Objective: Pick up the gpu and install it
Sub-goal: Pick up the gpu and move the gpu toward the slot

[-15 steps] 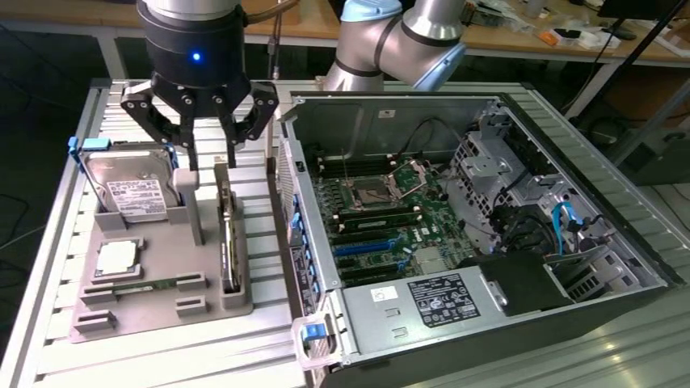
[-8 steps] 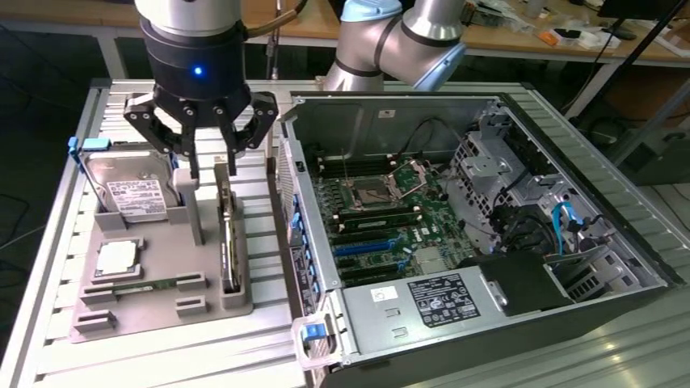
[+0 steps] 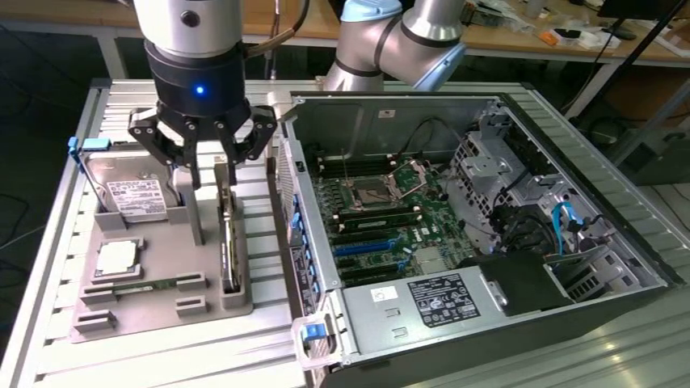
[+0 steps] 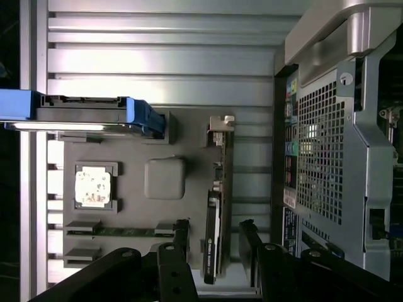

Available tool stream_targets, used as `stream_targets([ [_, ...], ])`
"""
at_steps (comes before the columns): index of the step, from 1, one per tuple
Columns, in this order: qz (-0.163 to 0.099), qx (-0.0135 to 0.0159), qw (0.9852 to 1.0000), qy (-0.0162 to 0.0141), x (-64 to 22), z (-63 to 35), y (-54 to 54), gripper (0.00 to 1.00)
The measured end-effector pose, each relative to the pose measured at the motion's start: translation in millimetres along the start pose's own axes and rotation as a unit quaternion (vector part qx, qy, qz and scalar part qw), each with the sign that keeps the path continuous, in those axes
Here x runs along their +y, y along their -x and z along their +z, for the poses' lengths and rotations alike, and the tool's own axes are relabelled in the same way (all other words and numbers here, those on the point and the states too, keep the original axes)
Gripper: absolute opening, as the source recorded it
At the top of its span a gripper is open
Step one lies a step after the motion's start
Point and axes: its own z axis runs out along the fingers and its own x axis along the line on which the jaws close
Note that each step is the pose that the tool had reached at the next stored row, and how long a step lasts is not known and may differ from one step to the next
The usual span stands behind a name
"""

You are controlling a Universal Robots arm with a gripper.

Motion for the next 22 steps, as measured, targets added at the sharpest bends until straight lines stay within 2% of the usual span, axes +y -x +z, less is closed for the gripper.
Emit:
stream_targets([
  [22, 0.0, 0.0, 1.0, 0.0, -9.1, 41.5, -0.3, 0.45],
])
